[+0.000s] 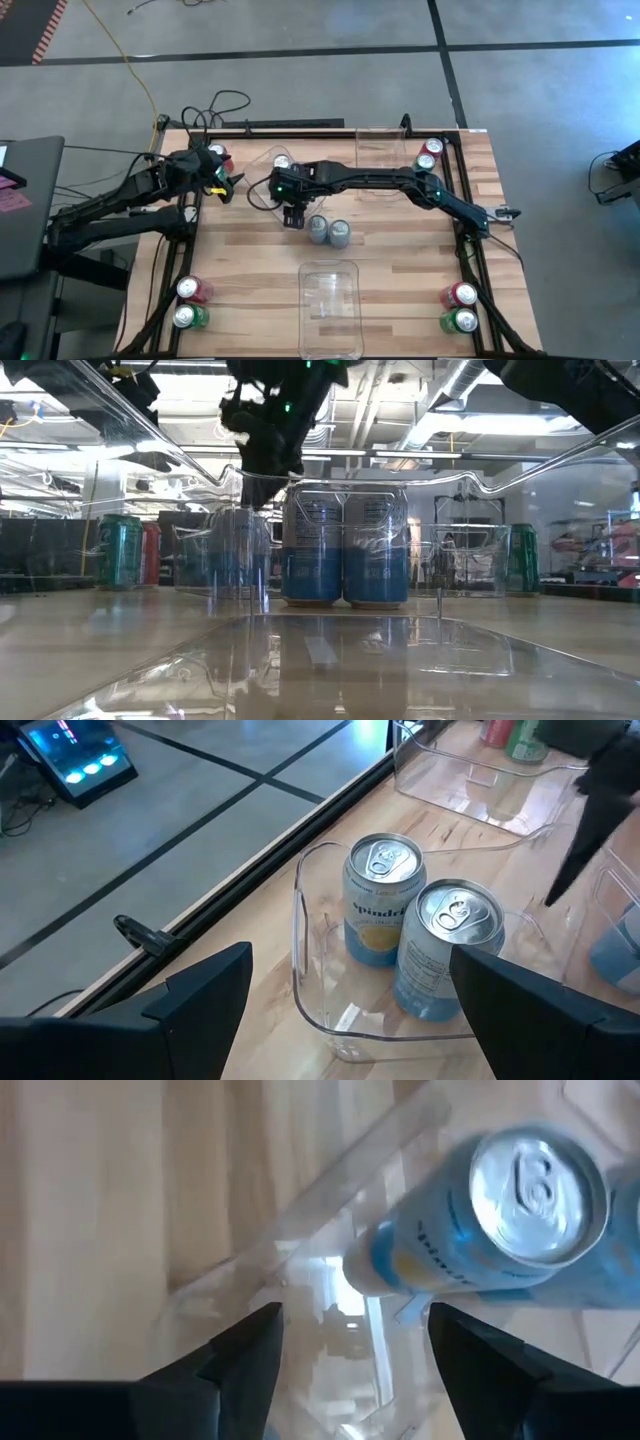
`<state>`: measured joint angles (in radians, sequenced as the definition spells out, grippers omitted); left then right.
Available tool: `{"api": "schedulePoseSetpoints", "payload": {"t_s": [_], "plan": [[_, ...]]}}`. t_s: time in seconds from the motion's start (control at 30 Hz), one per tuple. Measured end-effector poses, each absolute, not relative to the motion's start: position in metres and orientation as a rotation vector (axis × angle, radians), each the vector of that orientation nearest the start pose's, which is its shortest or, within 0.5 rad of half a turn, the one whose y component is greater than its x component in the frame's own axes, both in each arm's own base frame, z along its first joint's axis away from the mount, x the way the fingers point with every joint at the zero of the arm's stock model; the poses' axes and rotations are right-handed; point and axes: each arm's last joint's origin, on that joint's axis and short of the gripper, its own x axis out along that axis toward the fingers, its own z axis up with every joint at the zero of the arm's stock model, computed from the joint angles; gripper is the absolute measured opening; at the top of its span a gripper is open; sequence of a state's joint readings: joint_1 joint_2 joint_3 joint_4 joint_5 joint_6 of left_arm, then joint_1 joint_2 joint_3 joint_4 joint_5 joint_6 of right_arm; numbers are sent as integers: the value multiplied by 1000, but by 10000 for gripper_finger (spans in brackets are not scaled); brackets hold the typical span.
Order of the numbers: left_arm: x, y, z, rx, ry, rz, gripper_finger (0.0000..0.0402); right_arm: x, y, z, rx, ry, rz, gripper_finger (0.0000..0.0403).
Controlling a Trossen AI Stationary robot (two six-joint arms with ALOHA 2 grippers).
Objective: Sort soda cans
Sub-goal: Put the top blue-white soda can into the top left transparent bin
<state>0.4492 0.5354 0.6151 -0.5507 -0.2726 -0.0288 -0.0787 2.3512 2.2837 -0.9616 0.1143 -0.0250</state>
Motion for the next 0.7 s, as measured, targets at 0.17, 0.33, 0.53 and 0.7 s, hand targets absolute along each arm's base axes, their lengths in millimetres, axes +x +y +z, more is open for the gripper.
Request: {"api": "schedulePoseSetpoints", "payload": {"t_s": [0.17, 0.33, 0.53, 0.7], "plan": [[103, 58, 274, -72, 468, 716, 333, 503, -58, 228, 8, 1036, -198, 249], [103, 58, 274, -79, 466, 718, 333, 503, -68, 209, 58, 1034, -181, 217], [103, 58, 274, -81, 465, 718, 333, 506, -78, 194, 99, 1015, -148, 170], [103, 58, 274, -85, 462, 719, 333, 514, -84, 185, 94, 968, -138, 133]]}}
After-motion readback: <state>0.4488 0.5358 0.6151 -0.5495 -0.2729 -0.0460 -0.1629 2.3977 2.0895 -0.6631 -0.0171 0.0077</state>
